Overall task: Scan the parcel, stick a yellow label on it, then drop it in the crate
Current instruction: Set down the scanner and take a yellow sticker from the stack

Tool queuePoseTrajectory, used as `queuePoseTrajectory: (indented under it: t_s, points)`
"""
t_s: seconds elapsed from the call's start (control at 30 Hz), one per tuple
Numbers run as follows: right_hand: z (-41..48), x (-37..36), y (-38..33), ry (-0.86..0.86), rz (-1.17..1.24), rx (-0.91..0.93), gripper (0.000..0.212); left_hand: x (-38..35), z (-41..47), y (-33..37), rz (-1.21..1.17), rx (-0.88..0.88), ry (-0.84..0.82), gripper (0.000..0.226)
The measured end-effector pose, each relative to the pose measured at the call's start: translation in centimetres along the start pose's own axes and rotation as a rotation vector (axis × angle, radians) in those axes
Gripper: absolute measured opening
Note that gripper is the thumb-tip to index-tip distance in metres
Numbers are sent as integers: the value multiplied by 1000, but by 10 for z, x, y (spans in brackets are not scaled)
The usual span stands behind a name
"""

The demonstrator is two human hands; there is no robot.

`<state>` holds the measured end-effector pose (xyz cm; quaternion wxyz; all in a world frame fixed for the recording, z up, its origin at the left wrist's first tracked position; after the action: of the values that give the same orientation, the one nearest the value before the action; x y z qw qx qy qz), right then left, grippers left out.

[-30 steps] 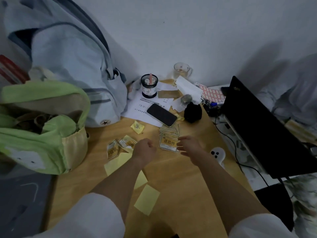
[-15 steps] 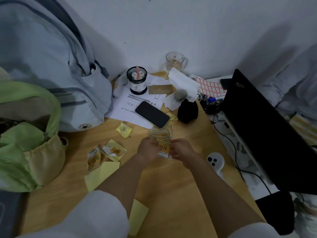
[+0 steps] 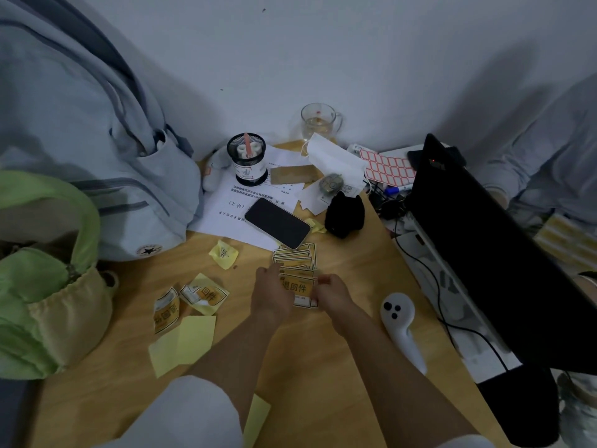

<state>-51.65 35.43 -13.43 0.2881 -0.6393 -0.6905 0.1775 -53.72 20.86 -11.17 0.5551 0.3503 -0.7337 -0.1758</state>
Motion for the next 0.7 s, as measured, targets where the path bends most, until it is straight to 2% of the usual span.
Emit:
queuePoseTrajectory:
  t_s: [0.07, 0.13, 0.2, 0.27, 0.43, 0.5, 0.7]
  points:
    - [0, 1, 2, -11, -12, -9, 42, 4, 1, -2, 12, 18, 61, 46]
    - [1, 3, 3, -9, -13, -9, 43, 9, 1, -2, 41, 15, 114, 29]
    - [2, 4, 4, -5, -24, -3, 42, 11, -1, -4, 54, 15, 132, 12]
    - [3, 4, 3, -10, -28, -2, 40, 12, -3, -8, 41, 26, 125, 6]
    - [4, 5, 5, 22, -39, -5, 35, 12, -3, -14, -4, 3, 89, 14]
    - [4, 9, 9, 67, -60, 9, 28, 13, -2, -17, -48, 7, 77, 14]
    - [-9, 30, 9, 274, -28, 61, 33, 16, -8, -22, -200, 47, 1, 21]
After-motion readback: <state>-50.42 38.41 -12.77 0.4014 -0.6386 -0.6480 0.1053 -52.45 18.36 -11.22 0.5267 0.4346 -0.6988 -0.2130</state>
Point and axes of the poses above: each hand's wrist, its own z-axis towards the middle knuckle, its own x-axis out of the back of the hand, y = z × x, the point moved 9 cm from there along z, towards the middle knuckle, and after that the axes turned 5 degrees about -x, right-handed, at the moved point
